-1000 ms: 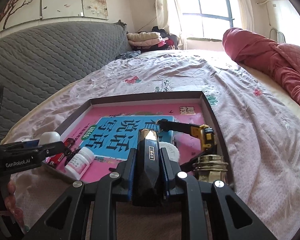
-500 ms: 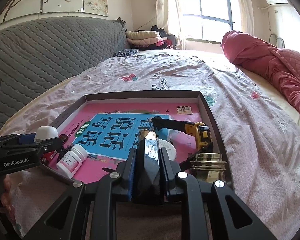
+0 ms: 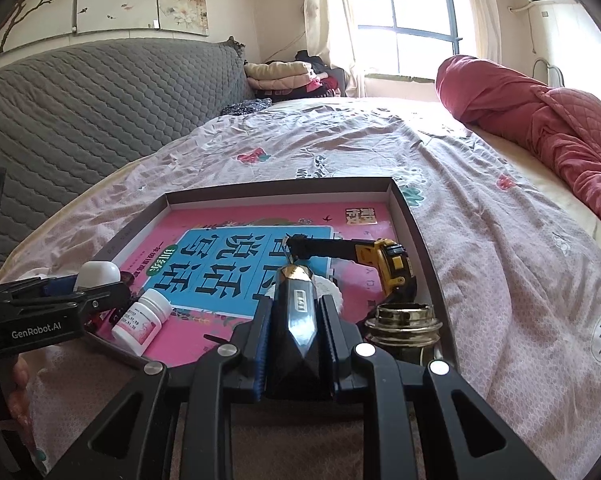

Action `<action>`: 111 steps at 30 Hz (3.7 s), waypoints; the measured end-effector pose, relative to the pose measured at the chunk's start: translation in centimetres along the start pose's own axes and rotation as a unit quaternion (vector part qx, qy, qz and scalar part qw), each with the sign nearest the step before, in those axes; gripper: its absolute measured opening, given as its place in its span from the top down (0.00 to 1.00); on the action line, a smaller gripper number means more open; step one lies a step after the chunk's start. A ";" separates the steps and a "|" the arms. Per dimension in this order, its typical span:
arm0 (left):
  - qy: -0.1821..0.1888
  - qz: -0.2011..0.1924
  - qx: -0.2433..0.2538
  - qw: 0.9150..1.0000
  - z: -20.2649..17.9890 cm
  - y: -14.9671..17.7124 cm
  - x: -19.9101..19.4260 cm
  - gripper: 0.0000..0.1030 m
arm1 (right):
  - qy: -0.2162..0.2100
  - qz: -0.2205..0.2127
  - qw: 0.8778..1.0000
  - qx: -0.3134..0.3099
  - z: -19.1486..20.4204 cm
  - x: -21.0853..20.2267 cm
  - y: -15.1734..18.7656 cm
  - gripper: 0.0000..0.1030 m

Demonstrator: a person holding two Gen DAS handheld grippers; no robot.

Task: Organize rigid objects

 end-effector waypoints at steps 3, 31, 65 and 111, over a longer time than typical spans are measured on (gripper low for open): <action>0.002 0.000 -0.002 1.000 -0.1 -0.1 0.0 0.39 | 0.000 0.001 1.000 0.003 -0.1 -0.1 0.1 0.76; -0.004 0.012 0.004 1.000 -0.8 0.4 -0.3 0.39 | -0.008 -0.025 0.999 0.020 -1.2 -2.1 0.0 0.57; -0.022 -0.021 -0.007 1.000 -0.8 1.1 -3.5 0.24 | 0.007 -0.023 0.999 0.026 -1.6 -3.1 0.4 0.43; -0.013 -0.037 0.009 0.999 -3.5 7.5 -12.1 0.24 | 0.066 -0.035 0.997 -0.006 4.7 -12.4 4.4 0.43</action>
Point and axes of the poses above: each gripper's, at about its wrist camera, not at the fingertips, and x roughly the way its jaws point, z to its left, y to its underside, the point moved 2 cm from there along x, roughly the way its jaws point, and after that the axes turned 13 degrees about z, right-handed, at the moved point
